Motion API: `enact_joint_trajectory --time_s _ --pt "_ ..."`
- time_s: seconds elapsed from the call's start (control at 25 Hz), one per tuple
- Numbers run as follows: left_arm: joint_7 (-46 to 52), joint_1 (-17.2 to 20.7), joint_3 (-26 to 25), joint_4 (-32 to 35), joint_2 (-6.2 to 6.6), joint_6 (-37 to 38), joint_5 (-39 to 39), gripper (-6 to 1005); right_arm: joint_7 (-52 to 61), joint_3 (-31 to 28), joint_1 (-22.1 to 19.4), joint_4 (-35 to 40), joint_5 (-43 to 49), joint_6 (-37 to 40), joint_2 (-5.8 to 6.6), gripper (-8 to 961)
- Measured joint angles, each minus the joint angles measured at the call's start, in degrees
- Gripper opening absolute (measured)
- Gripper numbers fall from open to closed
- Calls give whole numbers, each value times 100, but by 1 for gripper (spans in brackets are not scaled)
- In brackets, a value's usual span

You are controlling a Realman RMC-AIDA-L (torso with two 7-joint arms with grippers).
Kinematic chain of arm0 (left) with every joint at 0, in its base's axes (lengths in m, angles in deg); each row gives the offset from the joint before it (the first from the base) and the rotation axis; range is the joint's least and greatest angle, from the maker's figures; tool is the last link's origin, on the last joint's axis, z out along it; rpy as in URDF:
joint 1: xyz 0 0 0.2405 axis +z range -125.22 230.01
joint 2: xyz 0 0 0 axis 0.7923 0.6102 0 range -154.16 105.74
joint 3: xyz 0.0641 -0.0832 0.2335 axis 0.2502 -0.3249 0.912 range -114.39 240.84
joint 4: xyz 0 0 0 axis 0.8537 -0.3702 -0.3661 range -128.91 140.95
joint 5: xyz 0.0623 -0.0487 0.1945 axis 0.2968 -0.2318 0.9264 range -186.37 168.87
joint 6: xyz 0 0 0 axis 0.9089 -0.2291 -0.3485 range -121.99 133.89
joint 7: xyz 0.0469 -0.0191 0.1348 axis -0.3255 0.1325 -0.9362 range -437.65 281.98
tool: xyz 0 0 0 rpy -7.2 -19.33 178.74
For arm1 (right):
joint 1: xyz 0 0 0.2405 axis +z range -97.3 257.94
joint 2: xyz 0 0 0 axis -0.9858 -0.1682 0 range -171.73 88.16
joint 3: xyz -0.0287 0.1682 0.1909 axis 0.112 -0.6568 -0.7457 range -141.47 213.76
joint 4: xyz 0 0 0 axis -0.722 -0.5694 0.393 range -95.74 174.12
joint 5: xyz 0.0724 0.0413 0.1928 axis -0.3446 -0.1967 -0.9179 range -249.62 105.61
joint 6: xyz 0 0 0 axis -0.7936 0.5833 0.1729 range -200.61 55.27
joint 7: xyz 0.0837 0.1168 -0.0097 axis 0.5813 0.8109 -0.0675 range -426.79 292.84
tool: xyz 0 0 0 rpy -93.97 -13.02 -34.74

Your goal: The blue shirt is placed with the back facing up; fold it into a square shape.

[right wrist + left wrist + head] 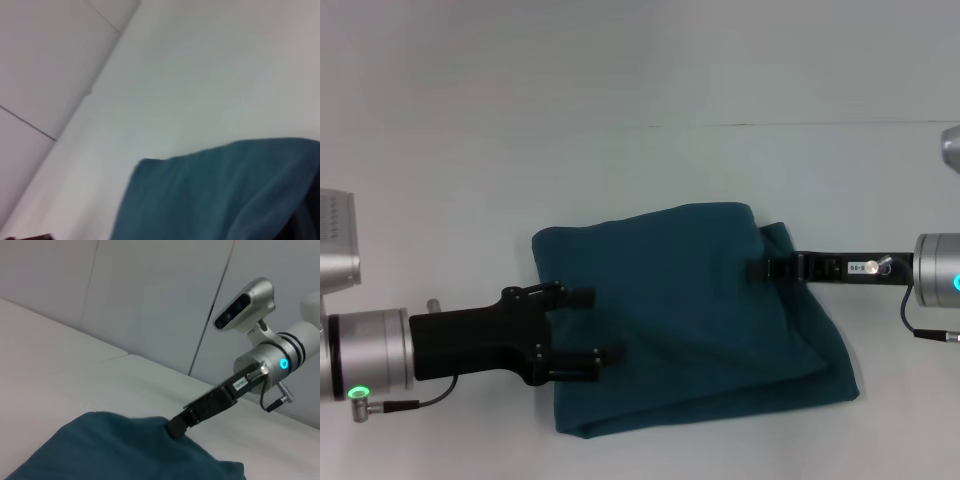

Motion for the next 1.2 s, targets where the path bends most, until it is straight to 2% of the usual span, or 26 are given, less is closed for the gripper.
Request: enact_joint_trajectory --time_s 0.24,0.6,0.88,1.04,1.2 --pt "29 -26 0 -17 -14 0 0 919 -154 -24 -77 32 -202 280 94 55" --pt "119 -88 1 -27 -31 1 -17 919 -108 -13 -194 67 -127 192 211 56" --pt "190 -107 0 -30 -42 -18 -18 919 -108 58 -196 33 135 -355 129 56" --pt "197 -91 -6 -30 -41 -95 -49 919 -109 -69 -265 116 128 -551 121 147" --pt "204 -87 -9 -29 -33 -104 -68 919 11 -240 -262 169 81 -495 232 237"
